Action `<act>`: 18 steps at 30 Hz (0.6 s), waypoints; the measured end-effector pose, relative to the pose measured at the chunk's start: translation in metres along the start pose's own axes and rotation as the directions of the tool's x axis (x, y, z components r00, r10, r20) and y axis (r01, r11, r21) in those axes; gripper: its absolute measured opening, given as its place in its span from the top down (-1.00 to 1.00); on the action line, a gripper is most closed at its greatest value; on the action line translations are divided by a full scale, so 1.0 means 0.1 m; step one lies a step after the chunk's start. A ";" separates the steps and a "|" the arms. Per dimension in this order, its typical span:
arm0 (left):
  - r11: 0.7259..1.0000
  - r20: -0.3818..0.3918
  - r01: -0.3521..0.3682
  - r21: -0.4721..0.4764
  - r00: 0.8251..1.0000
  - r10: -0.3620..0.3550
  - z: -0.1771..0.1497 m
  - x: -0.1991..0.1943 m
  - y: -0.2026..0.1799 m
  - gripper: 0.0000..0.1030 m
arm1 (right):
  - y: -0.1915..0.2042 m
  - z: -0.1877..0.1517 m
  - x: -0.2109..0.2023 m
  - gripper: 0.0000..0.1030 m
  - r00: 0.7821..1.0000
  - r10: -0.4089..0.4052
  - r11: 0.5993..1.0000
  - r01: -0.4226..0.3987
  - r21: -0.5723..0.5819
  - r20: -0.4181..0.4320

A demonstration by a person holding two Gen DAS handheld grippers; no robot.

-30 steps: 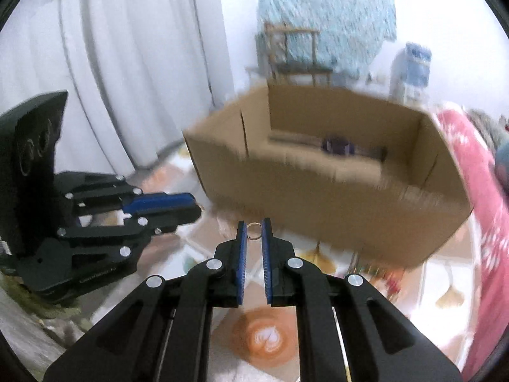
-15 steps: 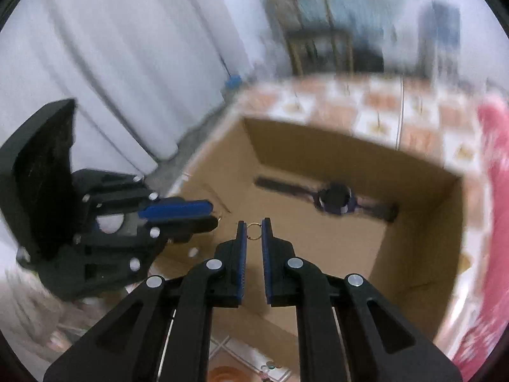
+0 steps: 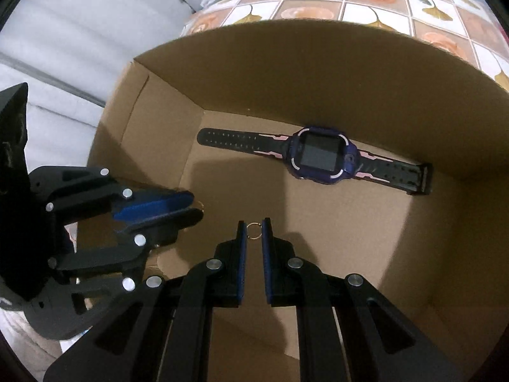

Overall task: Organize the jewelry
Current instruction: 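Carry the gold ring in the left gripper over the box and open it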

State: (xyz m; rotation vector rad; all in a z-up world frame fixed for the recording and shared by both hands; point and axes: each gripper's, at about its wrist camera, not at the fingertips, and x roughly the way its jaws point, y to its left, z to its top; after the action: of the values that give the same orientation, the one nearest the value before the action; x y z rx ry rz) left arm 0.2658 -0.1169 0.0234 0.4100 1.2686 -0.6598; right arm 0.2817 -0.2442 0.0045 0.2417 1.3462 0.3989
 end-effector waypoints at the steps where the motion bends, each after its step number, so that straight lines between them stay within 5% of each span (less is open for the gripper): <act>1: 1.000 -0.002 -0.008 0.003 1.000 0.008 0.00 0.02 -0.01 0.81 | 0.01 0.03 0.03 0.81 1.000 -0.007 1.000 0.007 -0.004 0.000; 8: 0.999 -0.002 -0.045 0.010 0.999 0.045 0.01 0.02 -0.04 0.80 | 0.00 0.05 0.11 0.78 1.000 -0.024 1.000 0.024 -0.002 0.003; 12: 0.999 0.001 -0.049 -0.005 0.999 0.049 0.03 0.02 -0.02 0.65 | -0.04 0.07 0.11 0.44 0.999 -0.027 1.000 0.026 0.008 0.026; 18: 0.996 0.069 -0.086 0.019 0.994 0.084 0.04 -0.09 -0.03 0.29 | -0.03 0.04 -0.15 0.33 0.993 -0.046 0.999 0.047 -0.001 0.110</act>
State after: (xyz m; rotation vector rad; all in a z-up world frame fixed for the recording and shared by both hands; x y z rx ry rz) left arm 0.2651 -0.1197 0.0333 0.4531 1.1735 -0.6112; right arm 0.2831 -0.2534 0.0178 0.2258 1.2405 0.3439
